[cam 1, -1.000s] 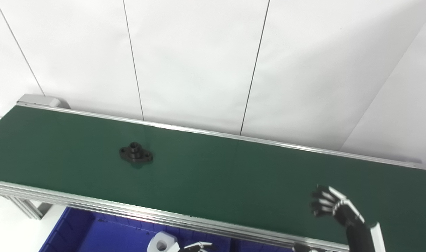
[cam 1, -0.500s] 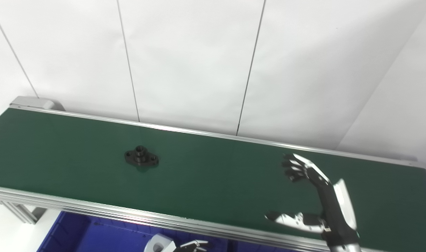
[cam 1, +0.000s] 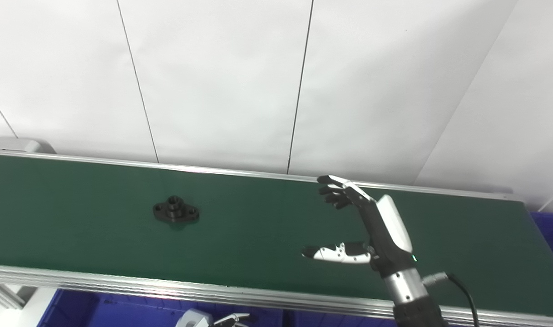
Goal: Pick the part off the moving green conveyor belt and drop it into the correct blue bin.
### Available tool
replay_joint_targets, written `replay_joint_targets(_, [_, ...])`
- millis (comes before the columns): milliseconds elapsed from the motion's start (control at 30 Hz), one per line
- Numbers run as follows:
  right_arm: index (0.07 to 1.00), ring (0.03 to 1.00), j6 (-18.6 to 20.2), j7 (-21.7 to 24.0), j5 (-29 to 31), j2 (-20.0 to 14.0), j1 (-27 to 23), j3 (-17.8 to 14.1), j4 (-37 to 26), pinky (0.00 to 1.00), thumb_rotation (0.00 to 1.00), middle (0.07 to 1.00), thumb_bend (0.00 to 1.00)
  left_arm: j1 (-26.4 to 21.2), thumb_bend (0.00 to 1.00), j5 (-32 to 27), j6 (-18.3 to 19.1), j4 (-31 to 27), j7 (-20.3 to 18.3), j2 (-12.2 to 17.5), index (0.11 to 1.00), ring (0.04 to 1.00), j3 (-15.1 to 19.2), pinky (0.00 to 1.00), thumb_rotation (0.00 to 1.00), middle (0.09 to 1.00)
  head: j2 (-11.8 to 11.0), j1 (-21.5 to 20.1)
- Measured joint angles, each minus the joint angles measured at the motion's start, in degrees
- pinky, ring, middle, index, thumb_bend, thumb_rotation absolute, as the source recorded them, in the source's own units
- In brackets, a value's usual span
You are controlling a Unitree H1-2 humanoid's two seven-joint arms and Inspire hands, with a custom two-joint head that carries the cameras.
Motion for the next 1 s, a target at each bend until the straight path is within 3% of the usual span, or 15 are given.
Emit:
replay_joint_targets(167, [0.795,0.679,1.7,1.2,-4.0,0.0,-3.1,1.5,3.2,0.61,0.35,0.714,0.85,-0.1,0.88,-0.3,0.0,0.0,-0.1,0.0,0.805,0.632,0.0,0.54,0.30,0.722,0.3,0.0])
replay_joint_targets(300, [0.789,0.674,4.8,2.9,-6.4,0.1,-6.0,2.9,5.3,0.60,0.33,0.703,0.86,-0.6,0.87,0.4,0.0,0.0,0.3,0.0,0.803,0.652,-0.7,0.56,0.29,0.732,0.4,-0.1])
replay_joint_targets(433, [0.782,0.654,5.3,3.8,-8.6,0.1,-8.8,4.3,7.3,0.57,0.32,0.692,0.87,-1.4,0.88,0.9,0.0,0.5,0.5,0.0,0.801,0.671,-1.4,0.58,0.31,0.736,0.4,-0.2])
replay_joint_targets(767, [0.772,0.668,8.4,6.6,-13.4,-0.2,-13.8,7.5,13.0,0.61,0.34,0.694,0.86,-2.6,0.90,1.4,0.0,2.3,2.6,0.0,0.795,0.712,-2.9,0.66,0.32,0.751,0.1,0.3])
replay_joint_targets(1000, [0.764,0.688,8.9,6.6,-15.6,-0.7,-17.4,9.7,17.9,0.63,0.35,0.709,0.86,-3.5,0.90,2.1,0.0,2.8,2.7,-0.2,0.801,0.699,-3.1,0.61,0.37,0.767,0.2,1.0])
